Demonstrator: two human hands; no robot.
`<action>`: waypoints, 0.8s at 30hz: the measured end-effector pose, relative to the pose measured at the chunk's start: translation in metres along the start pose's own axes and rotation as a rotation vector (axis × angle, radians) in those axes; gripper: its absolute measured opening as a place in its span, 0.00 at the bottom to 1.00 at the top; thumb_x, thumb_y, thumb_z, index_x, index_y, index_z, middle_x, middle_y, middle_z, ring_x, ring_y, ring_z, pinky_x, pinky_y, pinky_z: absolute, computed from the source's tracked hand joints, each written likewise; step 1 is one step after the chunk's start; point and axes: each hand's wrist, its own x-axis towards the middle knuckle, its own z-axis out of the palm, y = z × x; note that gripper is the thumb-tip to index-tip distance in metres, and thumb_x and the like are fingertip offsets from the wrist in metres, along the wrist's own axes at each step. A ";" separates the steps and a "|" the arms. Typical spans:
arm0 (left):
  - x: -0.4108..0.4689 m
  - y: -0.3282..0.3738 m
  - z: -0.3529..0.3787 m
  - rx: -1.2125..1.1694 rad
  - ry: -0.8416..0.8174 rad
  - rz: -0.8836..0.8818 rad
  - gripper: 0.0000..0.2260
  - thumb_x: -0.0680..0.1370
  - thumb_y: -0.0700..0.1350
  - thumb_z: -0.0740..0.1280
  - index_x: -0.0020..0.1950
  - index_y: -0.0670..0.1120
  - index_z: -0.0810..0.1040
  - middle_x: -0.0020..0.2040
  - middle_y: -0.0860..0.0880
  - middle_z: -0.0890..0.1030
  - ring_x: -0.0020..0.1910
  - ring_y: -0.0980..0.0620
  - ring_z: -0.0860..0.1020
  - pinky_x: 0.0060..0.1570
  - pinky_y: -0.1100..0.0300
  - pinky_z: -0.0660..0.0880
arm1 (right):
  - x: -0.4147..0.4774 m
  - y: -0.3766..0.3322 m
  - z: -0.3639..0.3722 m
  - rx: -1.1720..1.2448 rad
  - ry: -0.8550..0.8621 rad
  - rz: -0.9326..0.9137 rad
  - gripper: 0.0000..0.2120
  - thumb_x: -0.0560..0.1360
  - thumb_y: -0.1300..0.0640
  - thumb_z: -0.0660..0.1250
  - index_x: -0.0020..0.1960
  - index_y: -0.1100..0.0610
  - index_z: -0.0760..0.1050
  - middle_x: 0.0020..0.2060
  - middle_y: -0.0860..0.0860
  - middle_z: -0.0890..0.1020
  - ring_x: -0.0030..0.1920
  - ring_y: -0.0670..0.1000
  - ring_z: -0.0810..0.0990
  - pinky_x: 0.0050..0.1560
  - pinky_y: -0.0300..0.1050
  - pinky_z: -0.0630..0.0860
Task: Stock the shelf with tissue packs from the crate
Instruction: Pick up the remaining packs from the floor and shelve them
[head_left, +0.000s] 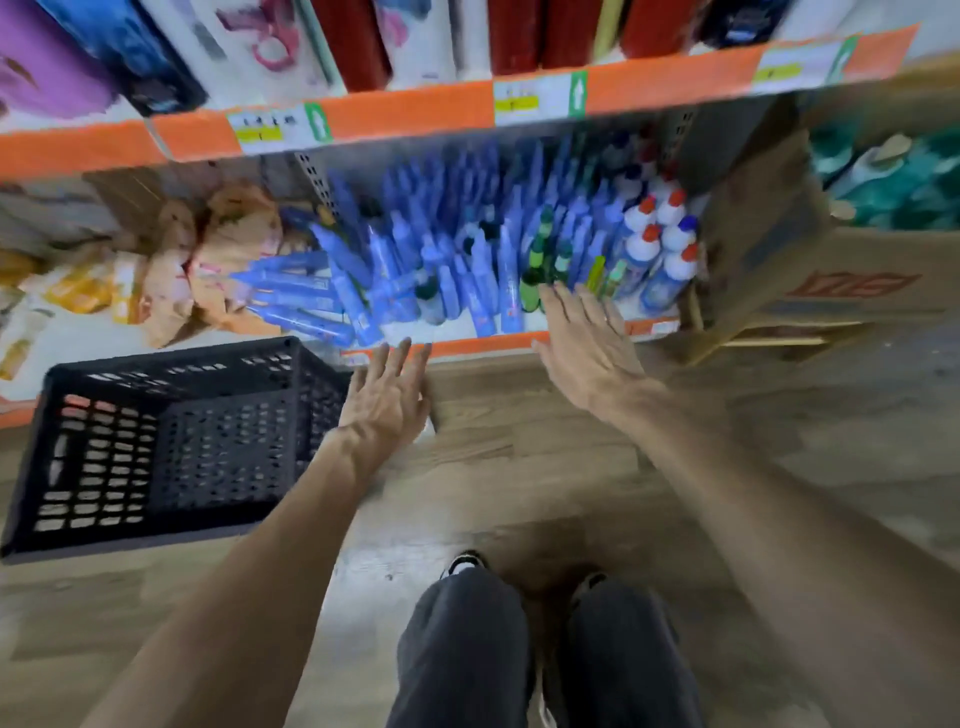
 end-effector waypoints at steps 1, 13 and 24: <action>0.016 -0.008 0.032 0.000 0.014 -0.009 0.31 0.80 0.50 0.59 0.79 0.50 0.48 0.79 0.48 0.51 0.78 0.45 0.48 0.75 0.45 0.52 | 0.012 0.008 0.034 -0.011 0.009 -0.010 0.31 0.82 0.48 0.55 0.79 0.56 0.47 0.78 0.53 0.55 0.78 0.56 0.50 0.76 0.57 0.49; 0.138 -0.078 0.265 -0.110 0.092 -0.164 0.31 0.79 0.48 0.62 0.78 0.44 0.53 0.78 0.44 0.53 0.77 0.43 0.52 0.74 0.45 0.54 | 0.113 0.028 0.263 -0.031 0.034 -0.179 0.30 0.82 0.50 0.54 0.79 0.56 0.46 0.78 0.53 0.54 0.78 0.55 0.49 0.76 0.53 0.48; 0.174 -0.069 0.336 -0.426 0.117 -0.461 0.30 0.77 0.42 0.65 0.75 0.35 0.55 0.71 0.33 0.62 0.69 0.34 0.64 0.68 0.43 0.63 | 0.129 0.039 0.287 -0.118 0.060 -0.253 0.30 0.83 0.49 0.52 0.79 0.58 0.44 0.78 0.57 0.54 0.78 0.57 0.50 0.76 0.52 0.50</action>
